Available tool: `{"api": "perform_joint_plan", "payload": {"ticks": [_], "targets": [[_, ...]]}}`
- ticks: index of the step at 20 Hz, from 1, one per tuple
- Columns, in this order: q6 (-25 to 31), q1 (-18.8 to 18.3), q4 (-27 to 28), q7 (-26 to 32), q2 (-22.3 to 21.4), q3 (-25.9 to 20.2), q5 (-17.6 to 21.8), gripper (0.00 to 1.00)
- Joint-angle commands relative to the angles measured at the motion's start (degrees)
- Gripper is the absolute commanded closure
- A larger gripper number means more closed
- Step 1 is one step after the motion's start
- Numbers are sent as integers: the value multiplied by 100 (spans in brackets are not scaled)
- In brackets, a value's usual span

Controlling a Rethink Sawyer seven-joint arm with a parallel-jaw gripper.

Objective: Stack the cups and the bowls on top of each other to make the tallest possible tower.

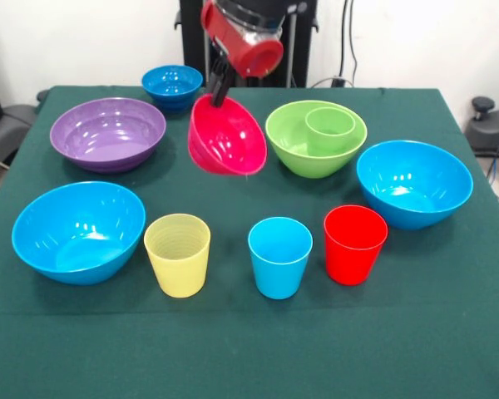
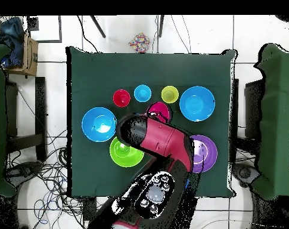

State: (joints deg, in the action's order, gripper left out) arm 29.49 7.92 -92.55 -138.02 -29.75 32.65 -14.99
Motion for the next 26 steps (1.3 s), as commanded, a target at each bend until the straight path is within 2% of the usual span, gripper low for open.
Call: {"api": "perform_joint_plan", "payload": {"ticks": [1, 4, 6, 9, 13, 18, 21, 26], "targets": [[992, 199, -276, -869, -194, -66, 71, 100], [1088, 322, -234, -1006, -140, 50, 40, 100], [1314, 195, -438, -1141, -278, -291, -297, 100], [1525, 302, -321, -1344, -231, -245, -397, 100], [1559, 196, -492, -1528, -372, -527, -873, 100], [1023, 125, -836, -1495, -442, -802, -1464, 100], [495, 77, -1138, -1348, -532, -1010, -1866, 100], [113, 5, -1493, -1096, -696, -1273, -2339, 100]]}}
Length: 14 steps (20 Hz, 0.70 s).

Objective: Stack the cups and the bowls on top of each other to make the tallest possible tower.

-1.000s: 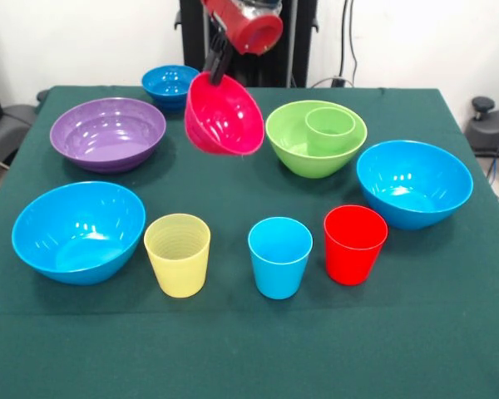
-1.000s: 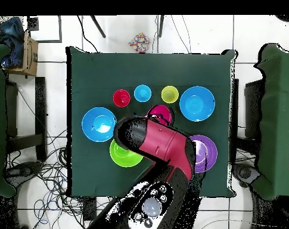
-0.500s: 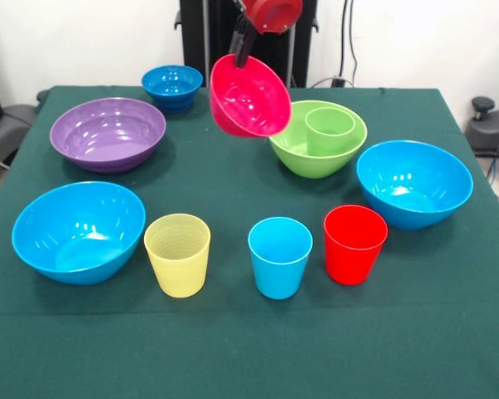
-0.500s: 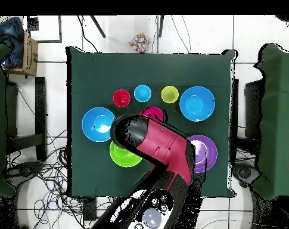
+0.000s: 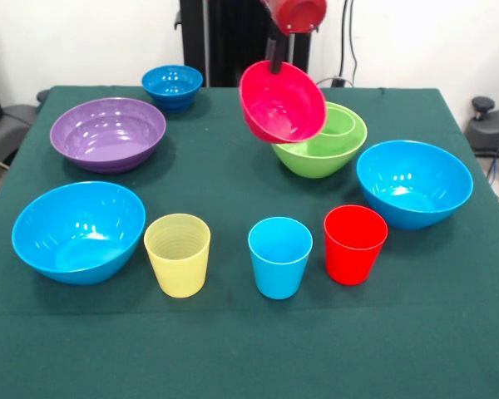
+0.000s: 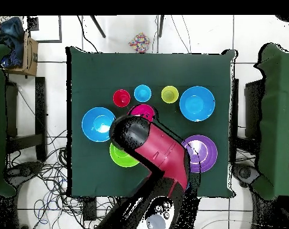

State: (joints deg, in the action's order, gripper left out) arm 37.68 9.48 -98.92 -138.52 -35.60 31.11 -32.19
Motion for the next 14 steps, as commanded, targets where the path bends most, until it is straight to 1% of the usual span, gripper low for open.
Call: {"api": "perform_joint_plan", "payload": {"ticks": [1, 3, 8, 10, 14], "targets": [[-851, -183, -942, -972, -154, -1190, -690, 100], [-1105, -209, -1087, -894, -205, -1316, -811, 100], [-2009, -554, -1654, -590, -440, -2004, -1161, 100], [-2174, -680, -1770, -536, -507, -2178, -1159, 100], [-2679, -1117, -2086, -442, -684, -2678, -1074, 100]]}}
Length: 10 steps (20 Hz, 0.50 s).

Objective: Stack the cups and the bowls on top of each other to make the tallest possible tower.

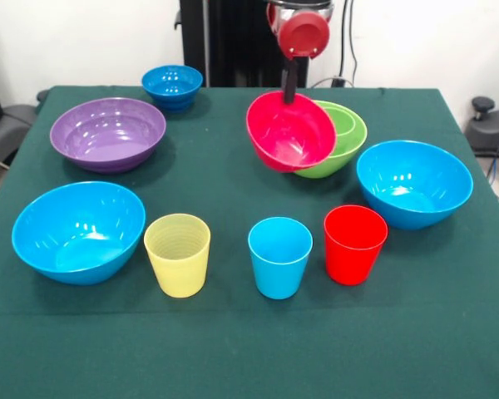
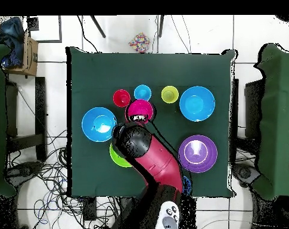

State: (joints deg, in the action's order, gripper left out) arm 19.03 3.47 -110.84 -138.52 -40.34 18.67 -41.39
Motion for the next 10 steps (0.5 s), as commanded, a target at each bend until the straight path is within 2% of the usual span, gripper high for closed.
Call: {"api": "perform_joint_plan", "payload": {"ticks": [1, 4, 10], "targets": [[-785, -513, -886, -479, -225, -1393, -91, 100], [-331, -270, -640, -663, -209, -883, 133, 100], [94, -16, -484, -866, -450, -469, 203, 100]]}}
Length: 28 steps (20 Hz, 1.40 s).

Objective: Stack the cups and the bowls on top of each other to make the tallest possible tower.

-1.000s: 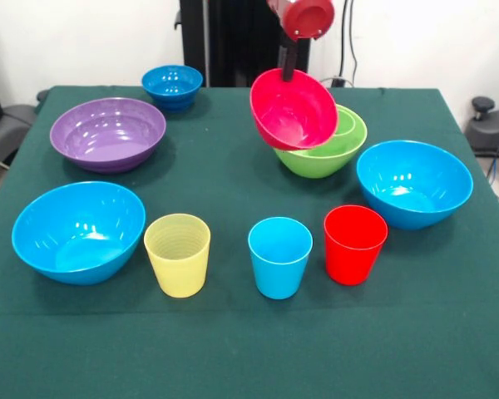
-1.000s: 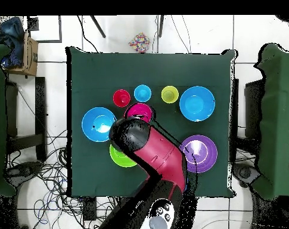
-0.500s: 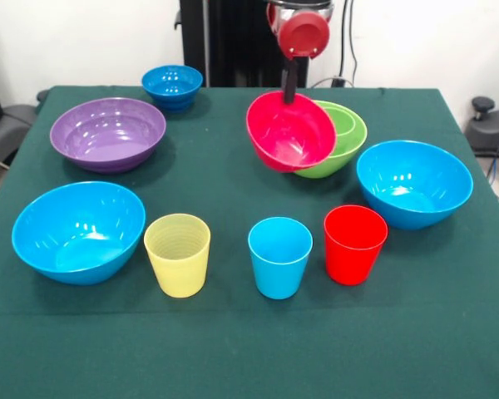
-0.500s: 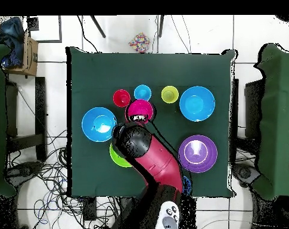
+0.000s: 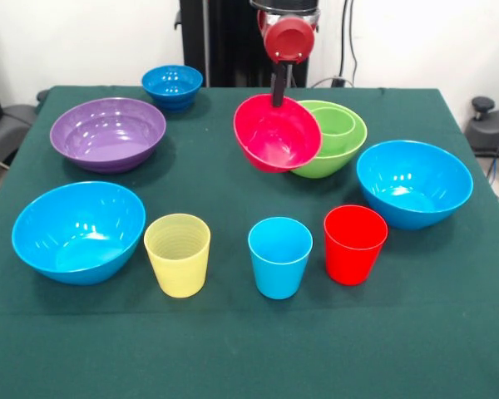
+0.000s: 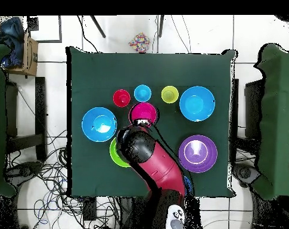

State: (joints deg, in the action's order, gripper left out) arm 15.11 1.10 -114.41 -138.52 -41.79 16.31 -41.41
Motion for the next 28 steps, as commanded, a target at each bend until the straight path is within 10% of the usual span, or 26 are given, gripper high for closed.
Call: {"api": "perform_joint_plan", "payload": {"ticks": [1, 16, 22, 25, 28], "targets": [[512, 211, -118, -847, -314, -225, 211, 100], [1357, 588, 297, -1065, -661, 202, 82, 100], [-1094, -1356, -1539, 168, -1320, -3030, -1467, 100], [-2046, -2677, -2030, -950, -1017, -4692, -520, 100], [-2340, -2924, -2072, -1812, -774, -4801, 504, 100]]}}
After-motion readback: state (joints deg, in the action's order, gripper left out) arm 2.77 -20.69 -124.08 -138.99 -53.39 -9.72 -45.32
